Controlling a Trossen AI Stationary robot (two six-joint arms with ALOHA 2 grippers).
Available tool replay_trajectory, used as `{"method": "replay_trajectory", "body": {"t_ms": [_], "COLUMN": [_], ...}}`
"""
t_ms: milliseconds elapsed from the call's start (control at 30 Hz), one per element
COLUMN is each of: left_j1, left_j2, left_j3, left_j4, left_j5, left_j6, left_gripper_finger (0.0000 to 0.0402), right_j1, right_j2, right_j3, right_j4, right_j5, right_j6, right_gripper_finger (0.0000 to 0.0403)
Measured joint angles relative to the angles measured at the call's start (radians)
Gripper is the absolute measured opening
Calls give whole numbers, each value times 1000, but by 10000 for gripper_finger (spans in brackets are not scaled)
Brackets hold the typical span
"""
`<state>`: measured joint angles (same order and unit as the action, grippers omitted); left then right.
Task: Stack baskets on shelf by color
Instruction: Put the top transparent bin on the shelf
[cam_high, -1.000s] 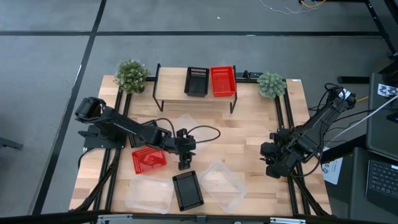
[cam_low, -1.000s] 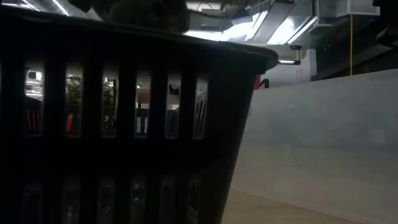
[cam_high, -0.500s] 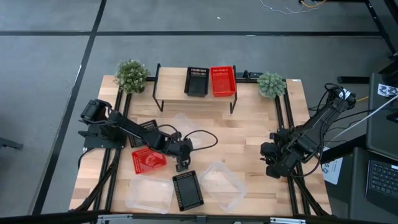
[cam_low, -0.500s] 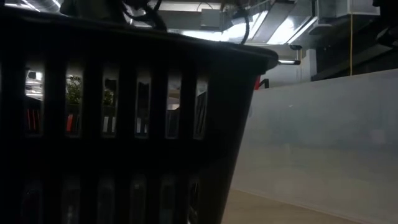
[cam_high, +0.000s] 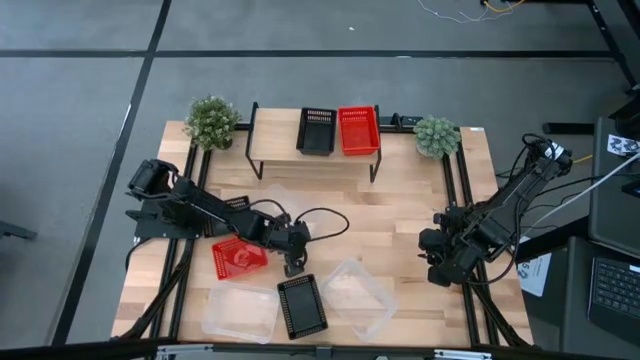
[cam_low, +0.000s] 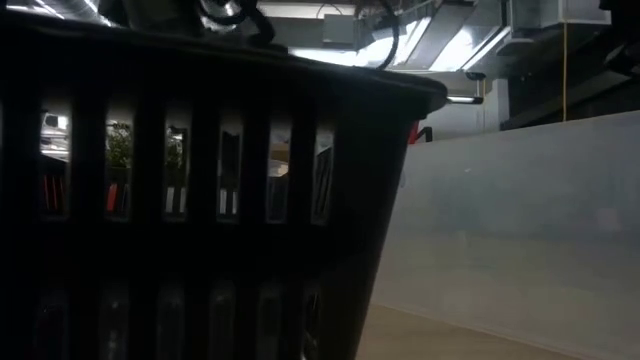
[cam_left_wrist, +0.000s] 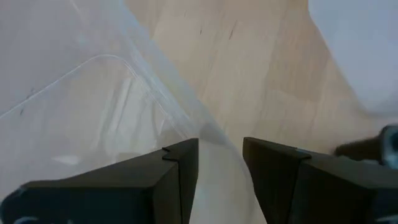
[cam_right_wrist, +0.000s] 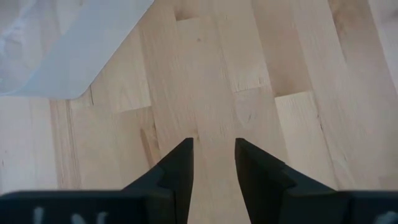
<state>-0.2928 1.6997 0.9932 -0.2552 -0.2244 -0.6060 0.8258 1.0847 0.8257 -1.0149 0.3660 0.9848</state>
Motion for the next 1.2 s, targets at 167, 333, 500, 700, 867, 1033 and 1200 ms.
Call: {"method": "replay_trajectory", "body": {"t_ms": [167, 333, 500, 700, 867, 1033, 1200], "left_j1": [0, 0, 12, 18, 2, -18, -28], "left_j2": [-1, -1, -1, -1, -1, -1, -1], "left_j3": [59, 117, 126, 126, 126, 126, 152], "left_j4": [-4, -70, -131, -139, -208, -279, -277], "left_j5": [-9, -64, -77, -70, -44, -16, 6], "left_j6": [-68, -112, -157, -183, -250, -310, -329], "left_gripper_finger": [117, 117, 117, 117, 117, 117, 117], "right_j1": [0, 0, 0, 0, 0, 0, 0], "right_j2": [0, 0, 0, 0, 0, 0, 0], "right_j3": [0, 0, 0, 0, 0, 0, 0], "right_j4": [0, 0, 0, 0, 0, 0, 0], "right_j5": [0, 0, 0, 0, 0, 0, 0], "right_j6": [0, 1, 0, 0, -1, -2, -2], "right_gripper_finger": [117, 117, 117, 117, 117, 117, 117]}}
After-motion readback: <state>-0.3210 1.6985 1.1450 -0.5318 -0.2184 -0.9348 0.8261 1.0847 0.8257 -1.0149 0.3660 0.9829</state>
